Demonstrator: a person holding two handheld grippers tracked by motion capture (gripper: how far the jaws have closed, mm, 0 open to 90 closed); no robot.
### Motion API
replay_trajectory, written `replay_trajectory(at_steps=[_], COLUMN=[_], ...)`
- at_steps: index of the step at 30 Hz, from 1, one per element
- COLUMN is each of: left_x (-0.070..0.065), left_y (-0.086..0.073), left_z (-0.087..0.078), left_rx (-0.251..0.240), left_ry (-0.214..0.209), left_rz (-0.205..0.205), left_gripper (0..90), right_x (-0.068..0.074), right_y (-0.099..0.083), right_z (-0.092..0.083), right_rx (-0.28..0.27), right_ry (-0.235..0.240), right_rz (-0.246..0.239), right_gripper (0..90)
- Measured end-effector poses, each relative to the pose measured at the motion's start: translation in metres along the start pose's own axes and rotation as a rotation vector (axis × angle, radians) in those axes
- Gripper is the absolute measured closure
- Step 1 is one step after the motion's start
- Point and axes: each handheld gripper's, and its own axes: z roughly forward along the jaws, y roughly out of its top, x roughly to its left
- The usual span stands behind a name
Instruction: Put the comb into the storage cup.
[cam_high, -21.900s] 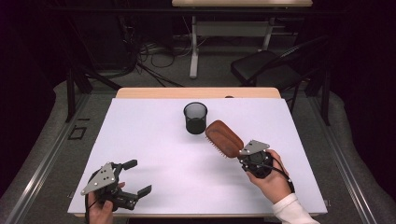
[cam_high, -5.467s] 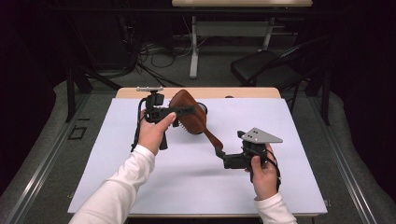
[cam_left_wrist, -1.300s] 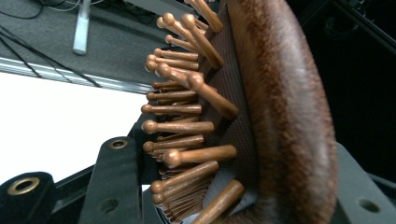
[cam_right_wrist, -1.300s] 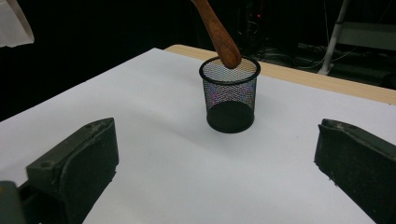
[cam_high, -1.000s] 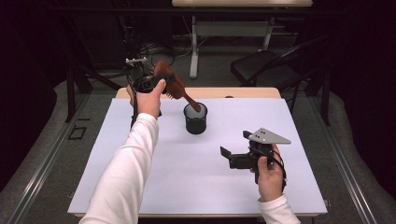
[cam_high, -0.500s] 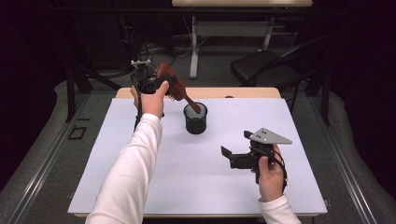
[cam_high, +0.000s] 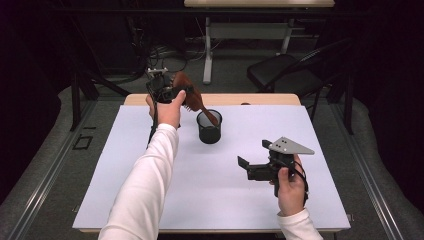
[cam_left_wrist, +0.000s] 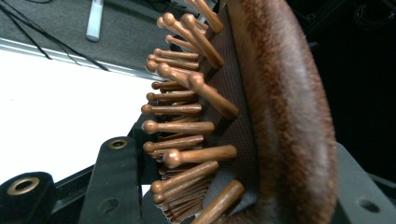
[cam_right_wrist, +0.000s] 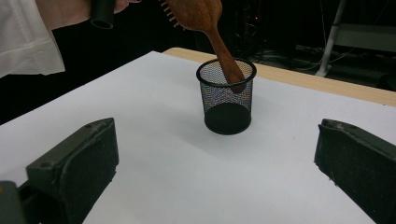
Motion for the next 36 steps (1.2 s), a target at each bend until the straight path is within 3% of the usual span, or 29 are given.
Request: replay_trajectory(at_steps=[11,36], left_x=[-0.001,0.009], left_y=[-0.005,-0.023], left_z=[0.007,0.024], left_rx=[0.013,0.054], left_ry=[0.000,0.016], left_rz=[-0.003,-0.006], left_gripper=[50.3,50.2], right_x=[0.000,0.000], right_y=[0.000,-0.001], right_z=[-0.001,0.001], right_rx=[0.000,0.002], right_ry=[0.000,0.001], right_rz=[-0.002,-0.001], right_gripper=[0.0,0.0])
